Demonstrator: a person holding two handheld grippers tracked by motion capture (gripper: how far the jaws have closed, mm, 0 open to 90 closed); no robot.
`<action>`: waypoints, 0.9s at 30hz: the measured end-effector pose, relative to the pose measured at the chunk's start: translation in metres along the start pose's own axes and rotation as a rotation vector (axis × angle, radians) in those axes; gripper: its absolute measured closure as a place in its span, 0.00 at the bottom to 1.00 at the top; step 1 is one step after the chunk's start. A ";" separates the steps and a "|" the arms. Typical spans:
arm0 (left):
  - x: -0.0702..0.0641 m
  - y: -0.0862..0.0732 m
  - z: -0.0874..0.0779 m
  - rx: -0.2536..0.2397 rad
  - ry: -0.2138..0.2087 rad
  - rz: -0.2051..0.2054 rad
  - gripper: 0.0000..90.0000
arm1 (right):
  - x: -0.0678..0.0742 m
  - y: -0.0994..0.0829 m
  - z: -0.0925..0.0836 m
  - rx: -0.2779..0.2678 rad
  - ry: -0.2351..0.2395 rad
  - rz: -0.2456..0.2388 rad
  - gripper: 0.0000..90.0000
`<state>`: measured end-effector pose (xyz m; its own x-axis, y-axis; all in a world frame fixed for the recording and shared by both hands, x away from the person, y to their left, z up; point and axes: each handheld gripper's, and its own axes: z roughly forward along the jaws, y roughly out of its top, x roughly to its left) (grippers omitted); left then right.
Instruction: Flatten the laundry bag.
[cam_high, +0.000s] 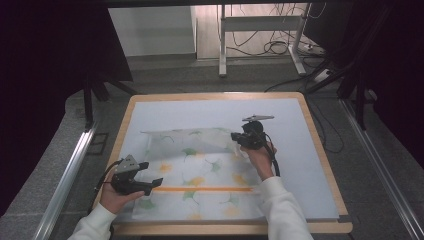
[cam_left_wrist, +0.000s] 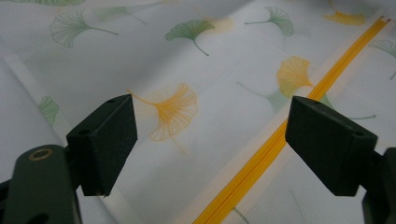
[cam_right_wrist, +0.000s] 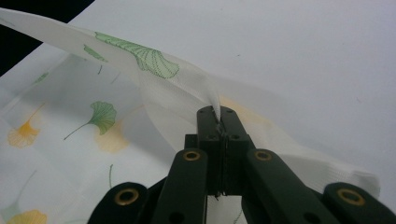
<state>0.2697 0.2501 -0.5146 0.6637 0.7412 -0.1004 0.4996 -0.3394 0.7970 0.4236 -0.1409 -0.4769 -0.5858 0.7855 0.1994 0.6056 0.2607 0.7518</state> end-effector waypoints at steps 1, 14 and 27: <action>0.000 0.000 0.000 0.000 0.001 0.000 0.19 | -0.001 0.000 0.000 -0.001 -0.002 0.002 0.99; 0.001 0.000 0.000 -0.002 -0.003 -0.003 0.19 | -0.010 0.003 0.007 -0.003 -0.009 0.028 0.99; 0.002 0.000 0.000 -0.004 -0.005 -0.004 0.19 | -0.024 0.015 0.020 0.008 -0.027 0.047 0.99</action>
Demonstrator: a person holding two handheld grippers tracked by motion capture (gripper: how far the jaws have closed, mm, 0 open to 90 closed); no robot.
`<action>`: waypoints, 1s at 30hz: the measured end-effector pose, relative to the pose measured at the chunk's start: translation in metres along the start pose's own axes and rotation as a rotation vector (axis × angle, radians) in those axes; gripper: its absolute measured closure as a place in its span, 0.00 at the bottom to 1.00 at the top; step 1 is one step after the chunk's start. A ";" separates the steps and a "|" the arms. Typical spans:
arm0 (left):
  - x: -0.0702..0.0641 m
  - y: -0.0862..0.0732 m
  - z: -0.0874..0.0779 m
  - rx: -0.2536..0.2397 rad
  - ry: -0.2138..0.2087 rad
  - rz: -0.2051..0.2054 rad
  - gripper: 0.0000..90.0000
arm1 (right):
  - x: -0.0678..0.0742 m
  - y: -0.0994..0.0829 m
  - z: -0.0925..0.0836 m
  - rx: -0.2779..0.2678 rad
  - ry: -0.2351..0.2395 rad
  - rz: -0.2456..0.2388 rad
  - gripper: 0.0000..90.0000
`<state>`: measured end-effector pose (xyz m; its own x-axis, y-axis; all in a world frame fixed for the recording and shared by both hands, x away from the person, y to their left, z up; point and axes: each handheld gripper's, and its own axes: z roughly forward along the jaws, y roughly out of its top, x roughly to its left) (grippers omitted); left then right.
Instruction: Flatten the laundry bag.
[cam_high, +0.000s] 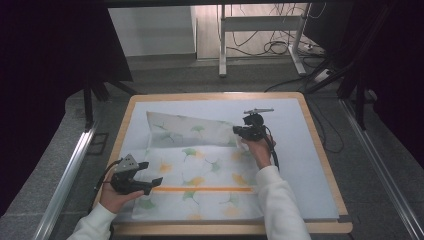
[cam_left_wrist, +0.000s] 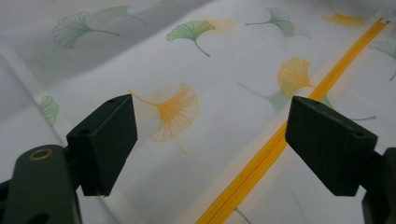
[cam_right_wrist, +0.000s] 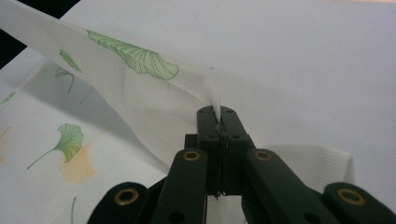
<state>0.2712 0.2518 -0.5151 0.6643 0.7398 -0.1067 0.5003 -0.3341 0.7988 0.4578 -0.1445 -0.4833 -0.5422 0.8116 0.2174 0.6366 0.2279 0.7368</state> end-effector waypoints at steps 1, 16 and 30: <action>0.000 0.000 0.000 0.000 0.000 0.000 0.19 | 0.000 0.000 0.000 0.000 0.000 0.000 0.99; 0.001 0.000 0.001 -0.001 -0.003 -0.005 0.19 | -0.017 0.014 0.015 0.004 -0.020 0.038 0.98; 0.002 0.000 0.000 -0.003 -0.002 -0.007 0.19 | -0.027 0.026 0.015 -0.057 -0.101 0.029 0.69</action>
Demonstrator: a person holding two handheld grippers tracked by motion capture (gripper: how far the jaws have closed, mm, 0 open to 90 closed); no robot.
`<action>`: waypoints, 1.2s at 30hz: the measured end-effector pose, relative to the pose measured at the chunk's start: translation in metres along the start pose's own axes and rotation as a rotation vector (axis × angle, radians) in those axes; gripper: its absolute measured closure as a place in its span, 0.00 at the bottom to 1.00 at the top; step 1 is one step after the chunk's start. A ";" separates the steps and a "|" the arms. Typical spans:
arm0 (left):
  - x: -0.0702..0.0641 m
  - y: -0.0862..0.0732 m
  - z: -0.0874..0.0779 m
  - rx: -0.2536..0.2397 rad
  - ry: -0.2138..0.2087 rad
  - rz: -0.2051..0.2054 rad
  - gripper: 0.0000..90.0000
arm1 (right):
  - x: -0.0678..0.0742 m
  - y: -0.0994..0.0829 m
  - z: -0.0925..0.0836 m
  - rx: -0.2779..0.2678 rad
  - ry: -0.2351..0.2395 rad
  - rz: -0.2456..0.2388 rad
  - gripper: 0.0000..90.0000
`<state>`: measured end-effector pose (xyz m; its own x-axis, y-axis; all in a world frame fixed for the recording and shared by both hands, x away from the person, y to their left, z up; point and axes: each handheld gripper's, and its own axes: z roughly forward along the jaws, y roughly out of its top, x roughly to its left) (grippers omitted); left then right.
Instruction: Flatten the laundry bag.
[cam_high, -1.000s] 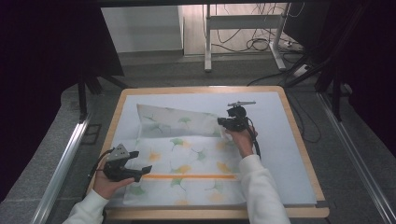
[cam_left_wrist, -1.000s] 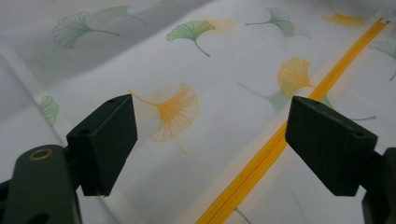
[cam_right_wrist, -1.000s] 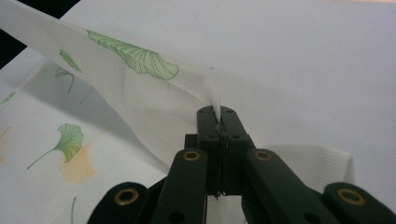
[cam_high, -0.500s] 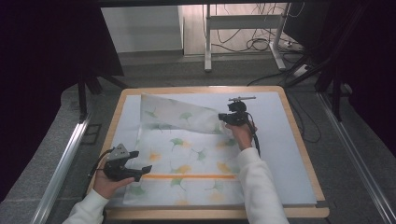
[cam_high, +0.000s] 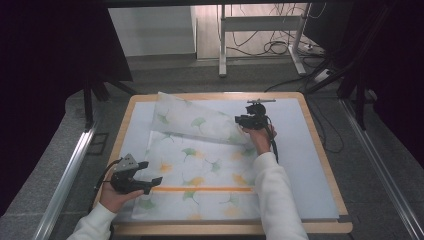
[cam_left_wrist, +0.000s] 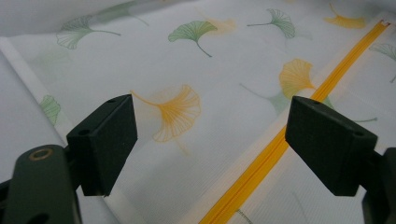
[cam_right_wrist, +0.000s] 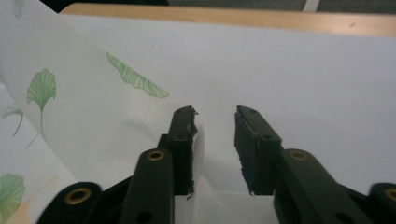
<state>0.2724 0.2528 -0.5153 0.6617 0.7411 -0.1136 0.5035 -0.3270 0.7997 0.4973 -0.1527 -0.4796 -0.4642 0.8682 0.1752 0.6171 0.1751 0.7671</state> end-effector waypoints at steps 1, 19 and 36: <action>0.000 0.000 0.000 0.000 0.001 0.001 0.19 | -0.002 0.002 -0.003 -0.011 -0.012 0.004 0.65; -0.002 0.001 0.001 0.002 -0.001 0.006 0.19 | 0.006 0.000 -0.054 -0.009 0.058 -0.109 0.97; -0.002 0.001 0.000 -0.003 -0.005 0.009 0.19 | 0.021 -0.001 0.043 0.136 0.037 -0.106 0.99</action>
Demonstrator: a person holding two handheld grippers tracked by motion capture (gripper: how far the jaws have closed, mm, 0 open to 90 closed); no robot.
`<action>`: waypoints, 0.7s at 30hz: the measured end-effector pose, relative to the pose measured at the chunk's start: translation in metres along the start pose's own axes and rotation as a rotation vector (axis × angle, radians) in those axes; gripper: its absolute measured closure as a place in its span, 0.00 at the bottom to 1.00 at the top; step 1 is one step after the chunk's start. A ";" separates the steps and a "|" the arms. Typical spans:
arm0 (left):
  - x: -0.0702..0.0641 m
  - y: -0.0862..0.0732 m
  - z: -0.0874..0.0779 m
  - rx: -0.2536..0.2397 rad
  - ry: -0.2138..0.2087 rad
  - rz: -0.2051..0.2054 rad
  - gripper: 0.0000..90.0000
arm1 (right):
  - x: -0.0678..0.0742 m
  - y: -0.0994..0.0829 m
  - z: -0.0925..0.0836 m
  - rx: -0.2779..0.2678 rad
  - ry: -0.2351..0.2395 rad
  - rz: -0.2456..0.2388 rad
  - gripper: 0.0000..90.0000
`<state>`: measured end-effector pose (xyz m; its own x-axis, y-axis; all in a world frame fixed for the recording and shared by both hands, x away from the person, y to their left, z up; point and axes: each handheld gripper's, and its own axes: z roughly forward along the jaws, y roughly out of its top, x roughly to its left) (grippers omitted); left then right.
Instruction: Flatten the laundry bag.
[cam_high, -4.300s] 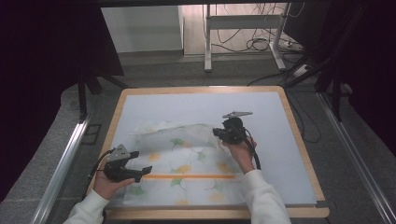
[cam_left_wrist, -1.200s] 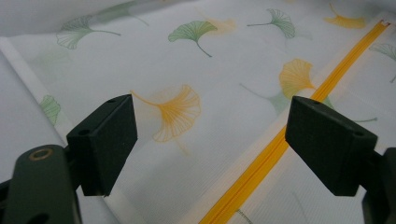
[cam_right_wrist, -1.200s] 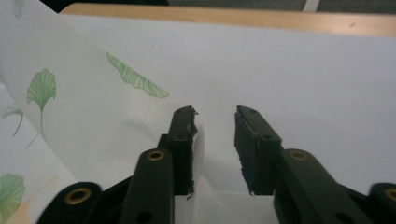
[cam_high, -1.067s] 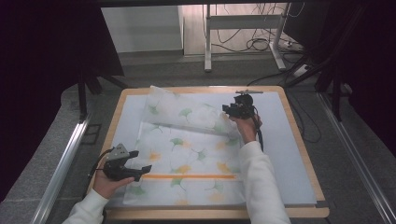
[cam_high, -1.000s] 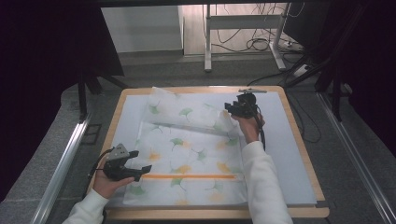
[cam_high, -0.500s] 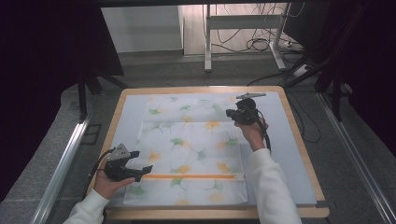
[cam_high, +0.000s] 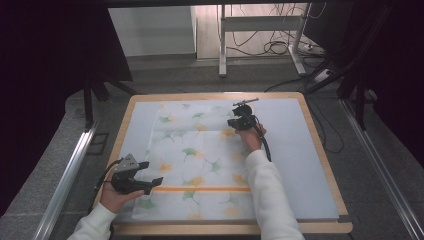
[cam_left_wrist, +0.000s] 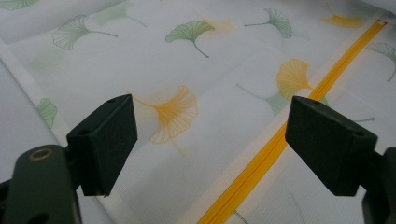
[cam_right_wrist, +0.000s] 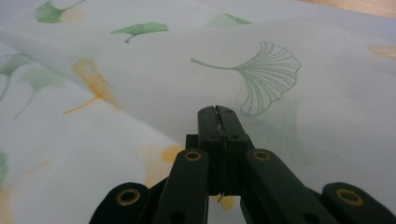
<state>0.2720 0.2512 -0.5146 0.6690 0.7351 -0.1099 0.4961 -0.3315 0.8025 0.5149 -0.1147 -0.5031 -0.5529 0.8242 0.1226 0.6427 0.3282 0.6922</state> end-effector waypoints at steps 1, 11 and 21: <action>0.000 0.000 0.000 0.000 -0.001 0.000 0.19 | -0.002 0.001 0.004 0.003 -0.008 0.006 0.99; 0.002 0.001 -0.001 -0.004 0.000 0.003 0.19 | -0.014 0.001 0.017 0.016 -0.068 0.060 0.99; -0.002 0.002 0.002 -0.004 0.004 0.020 0.19 | 0.004 -0.015 -0.042 -0.025 -0.014 -0.030 0.99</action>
<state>0.2722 0.2480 -0.5142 0.6761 0.7311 -0.0917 0.4810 -0.3438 0.8065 0.4807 -0.1358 -0.4826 -0.5641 0.8206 0.0920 0.6124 0.3411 0.7132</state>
